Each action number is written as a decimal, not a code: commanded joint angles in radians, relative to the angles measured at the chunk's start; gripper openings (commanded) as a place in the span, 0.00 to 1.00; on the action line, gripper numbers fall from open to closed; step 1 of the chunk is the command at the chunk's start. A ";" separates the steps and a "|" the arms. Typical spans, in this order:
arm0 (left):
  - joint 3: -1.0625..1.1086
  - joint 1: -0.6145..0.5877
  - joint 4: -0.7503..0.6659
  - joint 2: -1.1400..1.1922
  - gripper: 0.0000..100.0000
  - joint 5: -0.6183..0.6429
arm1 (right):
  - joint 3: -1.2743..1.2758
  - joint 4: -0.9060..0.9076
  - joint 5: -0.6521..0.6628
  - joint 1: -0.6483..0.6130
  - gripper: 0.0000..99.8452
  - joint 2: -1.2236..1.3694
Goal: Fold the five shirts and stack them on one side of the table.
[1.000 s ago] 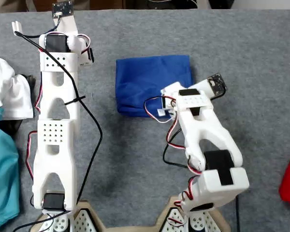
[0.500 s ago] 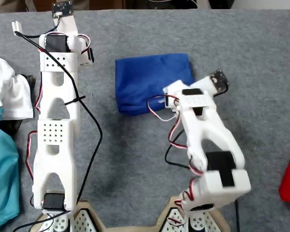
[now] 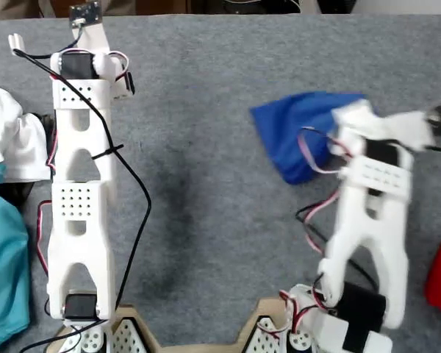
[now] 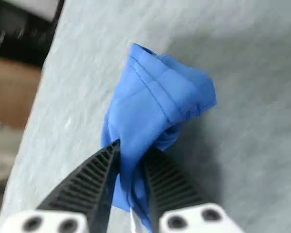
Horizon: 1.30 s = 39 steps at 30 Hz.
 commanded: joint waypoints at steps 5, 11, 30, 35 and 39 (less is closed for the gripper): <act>-0.008 -0.023 0.009 -0.019 0.13 0.000 | -0.038 -0.005 0.147 0.328 0.00 -0.073; -0.008 -0.023 0.009 -0.019 0.13 0.000 | -0.111 -0.005 0.195 0.593 0.00 -0.065; -0.009 -0.025 0.009 -0.019 0.13 -0.002 | -0.119 -0.129 0.368 1.053 0.00 -0.065; -0.009 -0.025 0.009 -0.019 0.13 -0.002 | -0.122 -0.074 0.400 1.093 0.00 -0.073; -0.009 -0.025 0.009 -0.019 0.13 -0.002 | -0.116 -0.066 0.431 1.113 0.00 -0.073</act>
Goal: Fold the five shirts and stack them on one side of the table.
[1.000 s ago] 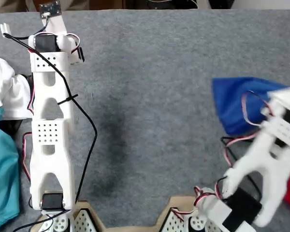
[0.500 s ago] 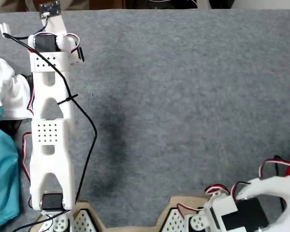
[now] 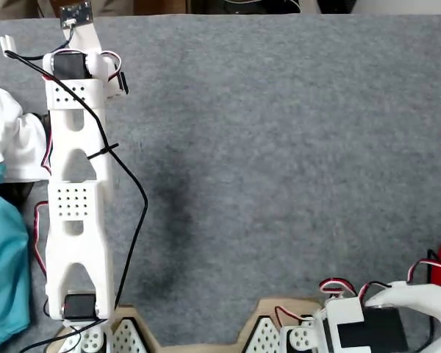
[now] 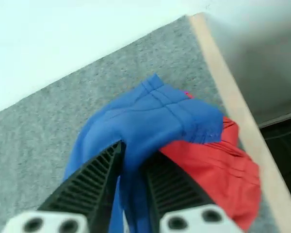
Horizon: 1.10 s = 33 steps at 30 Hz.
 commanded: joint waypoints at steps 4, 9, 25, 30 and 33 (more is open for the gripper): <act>-0.009 -0.008 0.009 -0.019 0.13 -0.002 | -0.050 0.026 0.064 0.047 0.00 -0.073; -0.009 -0.008 0.009 -0.019 0.12 0.000 | -0.047 0.178 0.270 0.028 0.03 -0.068; -0.003 -0.011 0.009 -0.099 0.13 -0.003 | -0.088 0.408 0.304 -0.053 0.48 -0.156; 0.000 -0.043 0.009 -0.111 0.13 0.000 | -0.108 0.525 0.216 -0.325 0.48 -0.309; 0.000 -0.069 0.009 -0.131 0.12 0.000 | -0.110 0.614 0.178 -0.558 0.43 -0.332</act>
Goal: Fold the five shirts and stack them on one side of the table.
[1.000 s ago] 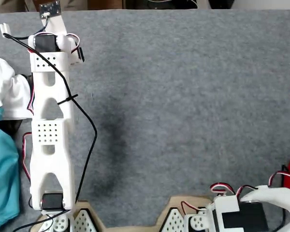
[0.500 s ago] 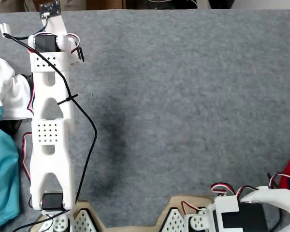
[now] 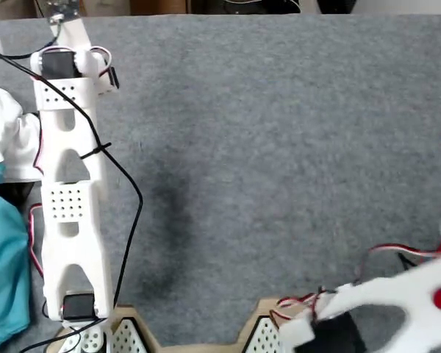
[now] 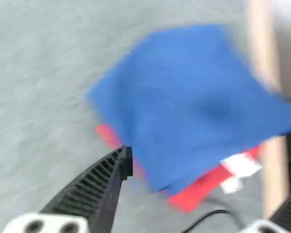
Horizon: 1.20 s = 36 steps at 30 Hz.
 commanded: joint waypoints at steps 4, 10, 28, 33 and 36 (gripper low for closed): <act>0.011 -0.080 0.012 -0.148 0.12 0.002 | -0.065 0.160 -0.055 -0.521 0.23 -0.042; 0.227 -0.180 0.012 -0.329 0.12 -0.006 | -0.064 0.170 -0.041 -0.891 0.01 -0.042; 0.931 -0.939 0.008 -0.673 0.13 -0.404 | -0.213 0.256 0.109 -1.383 0.01 0.414; 1.085 -1.028 0.008 -0.631 0.13 -0.508 | -0.369 0.362 0.052 -1.406 0.01 0.529; 1.188 -1.020 0.008 -0.604 0.13 -0.572 | -0.437 0.396 0.038 -1.411 0.01 0.573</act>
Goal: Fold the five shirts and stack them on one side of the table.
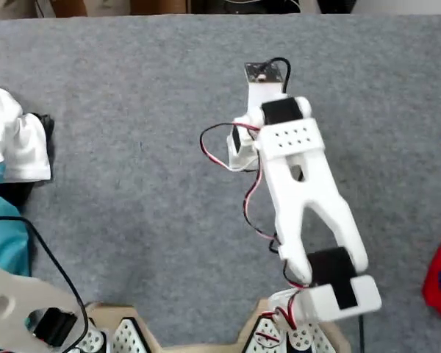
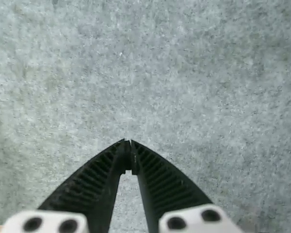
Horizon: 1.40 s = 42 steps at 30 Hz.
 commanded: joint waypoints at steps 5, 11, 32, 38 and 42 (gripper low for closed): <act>0.132 0.034 0.006 0.096 0.12 -0.098 | -0.139 0.058 -0.021 -0.021 0.01 0.044; 0.077 0.034 0.006 0.182 0.03 -0.097 | -0.137 0.074 -0.021 -0.019 0.01 0.042; -0.135 0.341 0.006 -0.595 0.02 0.046 | -0.136 0.101 -0.023 -0.001 0.01 0.042; -0.005 0.853 0.006 -0.877 0.02 0.178 | -0.134 0.140 -0.014 0.137 0.01 0.042; 0.229 1.267 -0.003 -0.954 0.02 0.232 | -0.134 0.150 -0.011 0.277 0.01 0.044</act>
